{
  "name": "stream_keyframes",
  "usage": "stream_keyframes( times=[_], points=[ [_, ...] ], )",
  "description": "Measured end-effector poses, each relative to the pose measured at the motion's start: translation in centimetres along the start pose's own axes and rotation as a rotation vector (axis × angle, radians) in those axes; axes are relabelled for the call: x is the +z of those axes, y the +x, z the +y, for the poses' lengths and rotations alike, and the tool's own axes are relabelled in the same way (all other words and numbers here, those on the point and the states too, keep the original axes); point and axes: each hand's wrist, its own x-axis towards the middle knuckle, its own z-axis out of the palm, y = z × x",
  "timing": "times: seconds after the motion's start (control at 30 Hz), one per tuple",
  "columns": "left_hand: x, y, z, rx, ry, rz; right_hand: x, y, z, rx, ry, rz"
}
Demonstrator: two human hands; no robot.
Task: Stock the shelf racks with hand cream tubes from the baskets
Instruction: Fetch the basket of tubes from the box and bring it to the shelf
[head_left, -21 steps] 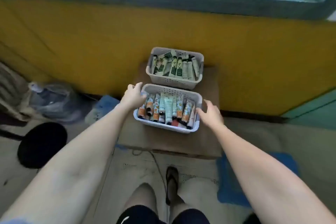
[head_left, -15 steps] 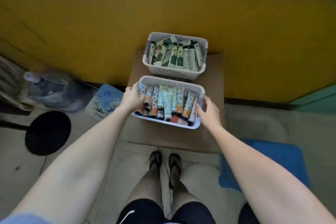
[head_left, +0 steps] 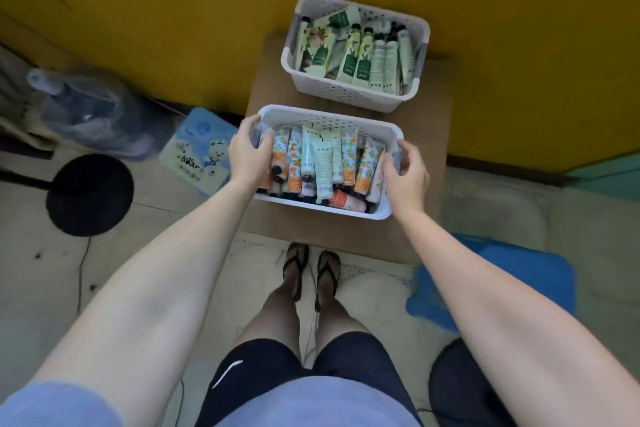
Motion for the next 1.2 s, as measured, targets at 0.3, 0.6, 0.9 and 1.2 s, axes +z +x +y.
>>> stream_keyframes(
  times=[0.3, 0.6, 0.9, 1.2],
  points=[
    [-9.3, -2.8, -2.6, -0.141, -0.114, 0.281, 6.2, -2.0, -7.4, -0.160, -0.068, -0.211],
    [-24.1, -7.5, -10.5, -0.268, -0.260, 0.602, 18.3, -11.1, -16.2, -0.424, -0.107, -0.495],
    [-42.3, -16.3, -22.4, -0.362, -0.389, 0.935, 33.3, -29.2, -21.5, -0.638, -0.102, -0.744],
    [-60.0, -22.8, -30.3, -0.454, -0.365, 1.228, 47.2, -46.3, -28.1, -0.680, -0.004, -0.995]
  ],
)
